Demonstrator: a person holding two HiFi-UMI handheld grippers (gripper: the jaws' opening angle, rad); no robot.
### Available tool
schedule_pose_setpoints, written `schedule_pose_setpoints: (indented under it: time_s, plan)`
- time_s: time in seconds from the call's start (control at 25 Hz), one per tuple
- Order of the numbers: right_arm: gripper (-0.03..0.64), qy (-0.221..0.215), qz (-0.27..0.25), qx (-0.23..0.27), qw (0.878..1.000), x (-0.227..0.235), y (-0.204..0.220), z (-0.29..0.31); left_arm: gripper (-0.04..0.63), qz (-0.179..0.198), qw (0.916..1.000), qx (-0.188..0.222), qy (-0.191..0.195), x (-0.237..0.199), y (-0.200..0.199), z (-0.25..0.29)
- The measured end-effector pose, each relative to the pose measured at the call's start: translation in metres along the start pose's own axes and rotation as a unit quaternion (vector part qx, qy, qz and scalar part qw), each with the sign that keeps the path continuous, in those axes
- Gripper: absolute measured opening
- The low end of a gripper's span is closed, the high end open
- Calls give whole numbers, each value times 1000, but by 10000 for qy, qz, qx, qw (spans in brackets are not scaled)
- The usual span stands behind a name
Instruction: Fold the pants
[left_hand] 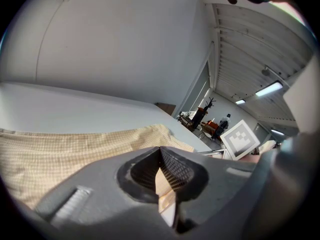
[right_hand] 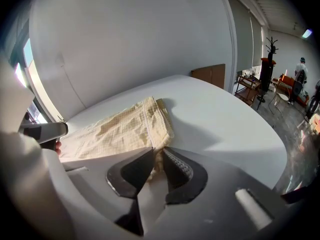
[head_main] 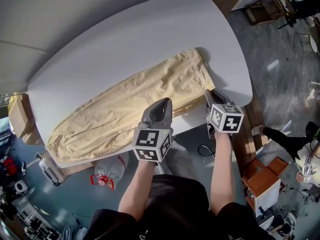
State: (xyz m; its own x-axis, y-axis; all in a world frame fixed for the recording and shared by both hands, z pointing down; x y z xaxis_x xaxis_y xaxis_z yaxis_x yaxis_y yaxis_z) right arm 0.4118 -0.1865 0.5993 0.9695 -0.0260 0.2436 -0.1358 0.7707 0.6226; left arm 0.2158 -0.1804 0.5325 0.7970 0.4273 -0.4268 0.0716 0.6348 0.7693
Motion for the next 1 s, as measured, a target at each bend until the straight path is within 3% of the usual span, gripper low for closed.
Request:
schedule_pose_setpoints:
  time_s: [0.36, 0.68, 1.0]
  plan:
    - [58, 71, 18, 447, 9990, -14, -21, -22, 5, -159, 9994, 205, -246, -22, -8, -34]
    - [57, -187, -245, 1201, 9923, -61, -53, -62, 5, -338, 9964, 549, -543, -51, -14, -87]
    - [57, -406, -628, 1557, 9850, -125, -78, -86, 5, -564, 9901, 916, -902, -93, -20, -154]
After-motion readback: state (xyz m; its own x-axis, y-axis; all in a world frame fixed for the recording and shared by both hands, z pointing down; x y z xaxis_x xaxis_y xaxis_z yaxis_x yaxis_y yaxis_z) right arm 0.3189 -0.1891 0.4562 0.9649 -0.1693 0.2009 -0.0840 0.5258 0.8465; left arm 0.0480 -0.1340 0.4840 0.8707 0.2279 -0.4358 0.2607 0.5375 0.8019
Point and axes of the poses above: the fingertips, and each gripper's own axes: z forward along the fingers, x to its right, y out of its underside, the point moved 4 cm from there along -z, backward along the fingers, and after that the axes turned 3 degrees about x, right-handed, at the moved point
